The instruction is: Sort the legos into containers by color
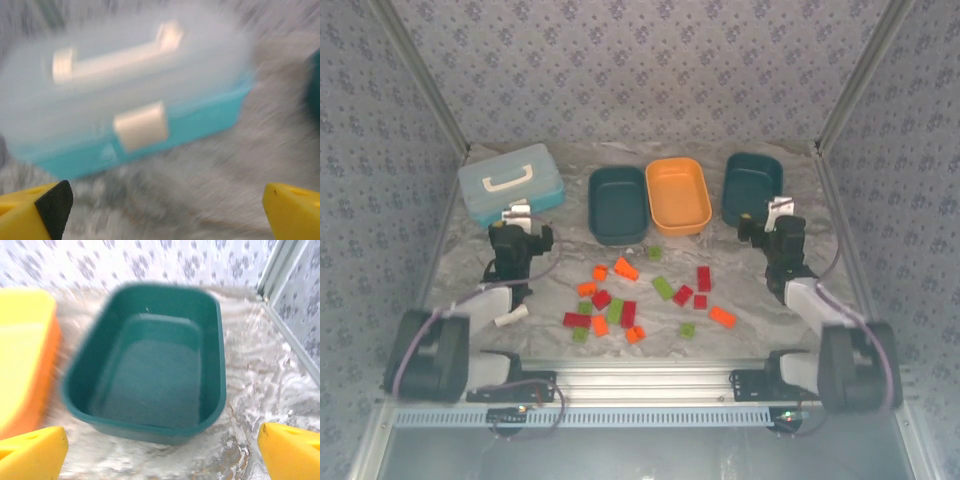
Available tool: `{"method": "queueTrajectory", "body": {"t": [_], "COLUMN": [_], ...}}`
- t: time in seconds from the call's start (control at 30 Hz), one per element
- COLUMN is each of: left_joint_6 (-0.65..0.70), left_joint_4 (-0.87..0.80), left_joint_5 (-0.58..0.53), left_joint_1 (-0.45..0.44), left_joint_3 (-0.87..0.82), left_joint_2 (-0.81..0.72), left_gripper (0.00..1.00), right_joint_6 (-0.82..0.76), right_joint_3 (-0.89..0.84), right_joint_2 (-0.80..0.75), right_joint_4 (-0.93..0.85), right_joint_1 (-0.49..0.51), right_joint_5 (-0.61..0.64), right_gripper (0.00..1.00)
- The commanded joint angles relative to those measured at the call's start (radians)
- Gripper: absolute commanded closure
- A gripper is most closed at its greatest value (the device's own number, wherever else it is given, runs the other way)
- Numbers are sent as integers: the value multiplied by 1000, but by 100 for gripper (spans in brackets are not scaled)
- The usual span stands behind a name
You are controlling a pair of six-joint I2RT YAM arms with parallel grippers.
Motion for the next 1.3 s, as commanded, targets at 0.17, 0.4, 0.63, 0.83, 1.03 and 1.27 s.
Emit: {"method": "queueTrajectory", "body": {"t": [0.17,0.4,0.63,0.83,1.03,1.27], "left_joint_6": [-785,-746,-773,-794,-819,-859], "left_joint_4": [-980,-1366,-1450,-1352,-1320,-1220], "left_joint_5": [-12,162,180,172,136,135], "left_joint_1": [24,-102,-245,-427,-561,-617], "left_joint_3": [402,606,556,475,445,401], "left_joint_2": [-408,-366,-383,-318,-285,-307], "left_gripper": [1,1,1,1,1,1], "right_joint_6": [542,559,710,836,965,961], "right_joint_3": [454,544,564,403,260,134], "right_joint_2": [-245,-337,-274,-262,-221,-88], "right_joint_4": [-958,-1227,-1430,-1461,-1507,-1350], "right_joint_1": [11,278,481,633,777,851], "right_joint_5": [-5,139,195,149,107,55], "right_gripper": [10,5,10,22,23,13]}}
